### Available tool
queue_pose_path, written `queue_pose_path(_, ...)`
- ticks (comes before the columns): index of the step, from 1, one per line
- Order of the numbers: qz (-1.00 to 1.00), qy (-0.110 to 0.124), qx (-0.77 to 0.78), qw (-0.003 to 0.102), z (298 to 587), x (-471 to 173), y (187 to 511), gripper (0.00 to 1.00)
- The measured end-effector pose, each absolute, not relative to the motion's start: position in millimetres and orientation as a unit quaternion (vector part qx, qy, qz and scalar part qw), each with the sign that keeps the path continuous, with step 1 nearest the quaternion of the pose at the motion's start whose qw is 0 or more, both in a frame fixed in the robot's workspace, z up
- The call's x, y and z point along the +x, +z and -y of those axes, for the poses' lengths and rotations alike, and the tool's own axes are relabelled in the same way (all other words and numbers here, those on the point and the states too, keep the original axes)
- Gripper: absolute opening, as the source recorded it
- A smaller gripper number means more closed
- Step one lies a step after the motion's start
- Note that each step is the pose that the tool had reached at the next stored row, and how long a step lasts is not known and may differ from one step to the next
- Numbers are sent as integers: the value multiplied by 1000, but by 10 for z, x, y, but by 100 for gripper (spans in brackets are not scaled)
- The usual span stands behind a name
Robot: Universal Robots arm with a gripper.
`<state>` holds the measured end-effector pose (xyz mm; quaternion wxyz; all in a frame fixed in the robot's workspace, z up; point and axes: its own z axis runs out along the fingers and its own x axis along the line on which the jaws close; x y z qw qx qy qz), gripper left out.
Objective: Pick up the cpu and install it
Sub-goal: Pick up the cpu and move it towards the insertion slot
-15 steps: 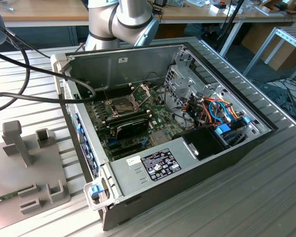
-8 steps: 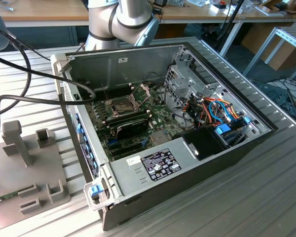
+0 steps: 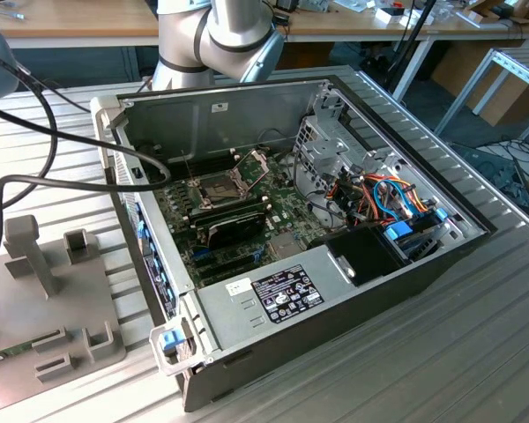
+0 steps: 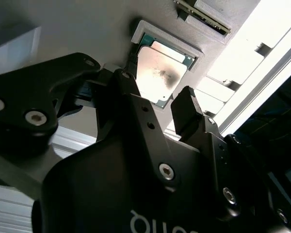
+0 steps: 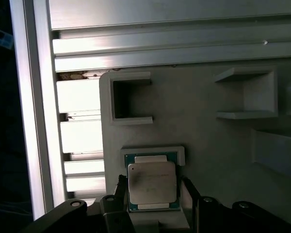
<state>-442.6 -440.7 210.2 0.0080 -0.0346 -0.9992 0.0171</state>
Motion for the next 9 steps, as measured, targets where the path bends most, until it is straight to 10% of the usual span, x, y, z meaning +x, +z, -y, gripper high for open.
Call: queue_pose_path(9,999,19,-35,9,4407,-4427,2079,55)
